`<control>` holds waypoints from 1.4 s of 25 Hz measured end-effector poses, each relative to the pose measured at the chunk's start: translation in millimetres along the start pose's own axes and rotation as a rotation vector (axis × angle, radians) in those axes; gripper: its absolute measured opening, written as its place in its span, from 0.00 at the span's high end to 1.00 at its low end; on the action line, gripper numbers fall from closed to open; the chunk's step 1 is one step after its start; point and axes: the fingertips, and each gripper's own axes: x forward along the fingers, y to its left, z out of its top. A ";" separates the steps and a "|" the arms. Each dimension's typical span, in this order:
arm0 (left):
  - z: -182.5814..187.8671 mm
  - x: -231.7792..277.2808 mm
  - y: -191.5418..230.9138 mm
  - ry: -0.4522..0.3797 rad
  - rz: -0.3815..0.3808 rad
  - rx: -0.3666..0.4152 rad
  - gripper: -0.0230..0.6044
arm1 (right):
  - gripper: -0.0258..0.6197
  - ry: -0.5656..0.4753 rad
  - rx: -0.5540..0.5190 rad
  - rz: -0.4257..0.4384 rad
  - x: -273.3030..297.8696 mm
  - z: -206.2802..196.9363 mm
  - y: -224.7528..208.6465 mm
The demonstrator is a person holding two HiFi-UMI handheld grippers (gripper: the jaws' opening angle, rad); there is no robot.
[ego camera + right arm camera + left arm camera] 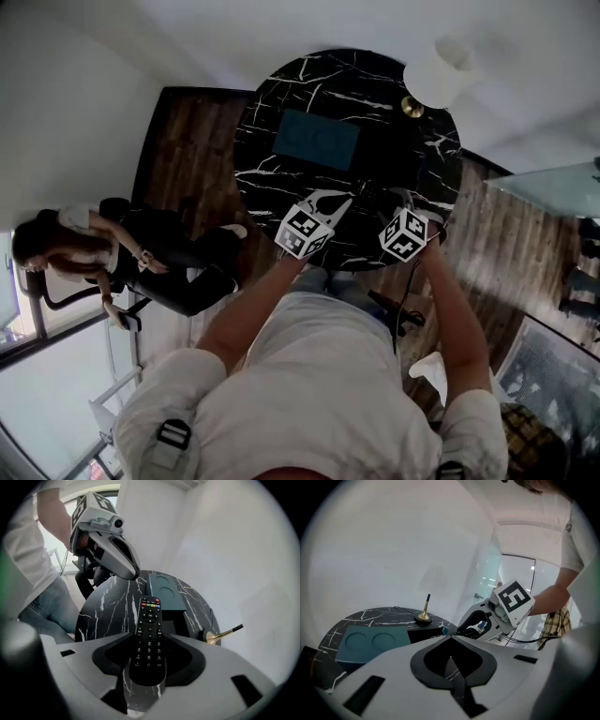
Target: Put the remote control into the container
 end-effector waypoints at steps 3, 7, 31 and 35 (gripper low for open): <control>15.6 17.1 14.8 0.005 0.005 0.027 0.95 | 0.63 0.006 0.000 -0.035 3.8 -2.6 -37.5; 26.0 40.4 38.9 0.021 0.020 0.040 0.95 | 0.63 0.025 0.001 -0.050 20.2 -8.5 -76.6; -39.9 120.6 103.2 0.247 0.088 -0.065 0.95 | 0.63 0.170 -0.061 0.156 157.2 -67.4 -91.5; -43.0 120.1 103.1 0.254 0.086 -0.068 0.95 | 0.64 0.173 -0.064 0.173 159.1 -70.1 -90.5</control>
